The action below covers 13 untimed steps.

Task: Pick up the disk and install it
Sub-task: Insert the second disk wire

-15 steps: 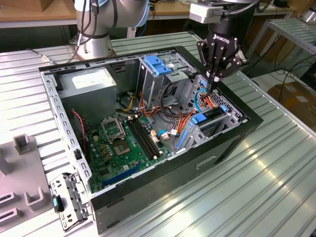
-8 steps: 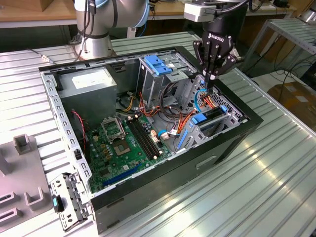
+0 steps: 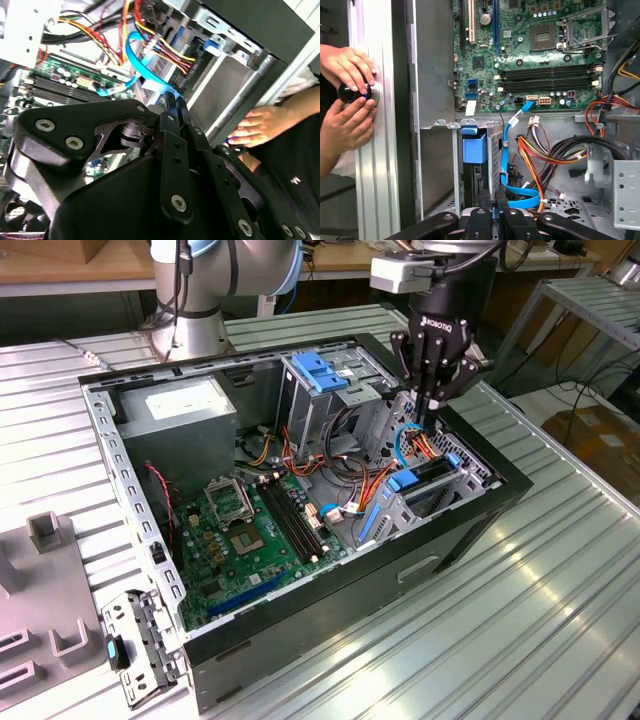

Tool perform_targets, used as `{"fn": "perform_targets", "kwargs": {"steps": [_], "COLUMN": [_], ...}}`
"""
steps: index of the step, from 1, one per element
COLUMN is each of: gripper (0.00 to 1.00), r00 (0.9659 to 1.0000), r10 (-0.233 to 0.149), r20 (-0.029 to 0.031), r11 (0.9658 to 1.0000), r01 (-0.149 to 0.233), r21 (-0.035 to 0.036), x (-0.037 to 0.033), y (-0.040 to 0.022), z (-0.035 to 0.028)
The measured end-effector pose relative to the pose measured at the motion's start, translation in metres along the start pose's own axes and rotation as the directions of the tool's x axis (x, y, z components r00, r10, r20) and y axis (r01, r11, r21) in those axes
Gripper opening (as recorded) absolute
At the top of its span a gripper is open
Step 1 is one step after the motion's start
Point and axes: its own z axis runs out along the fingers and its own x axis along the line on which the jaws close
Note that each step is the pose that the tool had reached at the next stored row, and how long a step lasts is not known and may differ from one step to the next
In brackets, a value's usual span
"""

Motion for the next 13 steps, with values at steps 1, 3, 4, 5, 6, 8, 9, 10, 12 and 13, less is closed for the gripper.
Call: {"fn": "perform_targets", "kwargs": {"steps": [1,3,4,5,6,8,9,10,12,13], "gripper": [0.18,0.25,0.31,0.31,0.31,0.31,0.31,0.31,0.31,0.31], "r00": [1.0,1.0,1.0,1.0,1.0,1.0,1.0,1.0,0.9999,0.9999], "r10": [0.0,0.0,0.0,0.0,0.0,0.0,0.0,0.0,0.0,-0.001], "r20": [-0.0048,-0.0096,-0.0097,-0.0097,-0.0098,-0.0096,-0.0097,-0.0099,-0.0104,-0.0145], "r11": [1.0,1.0,1.0,1.0,1.0,1.0,1.0,1.0,1.0,1.0], "r01": [0.0,0.0,0.0,0.0,0.0,0.0,0.0,0.0,0.0,0.001], "r21": [0.0001,0.0002,0.0003,0.0003,0.0003,0.0003,0.0003,0.0003,0.0002,-0.0015], "x": [-0.0003,-0.0015,-0.002,-0.0025,-0.0033,-0.0045,-0.0046,-0.0046,-0.0047,-0.0052], "y": [0.0,0.0,0.0,0.0,-0.0001,-0.0007,-0.001,-0.0013,-0.0014,-0.0021], "z": [-0.0001,0.0,0.0002,0.0004,0.0005,0.0011,0.0014,0.0013,0.0013,0.0011]}}
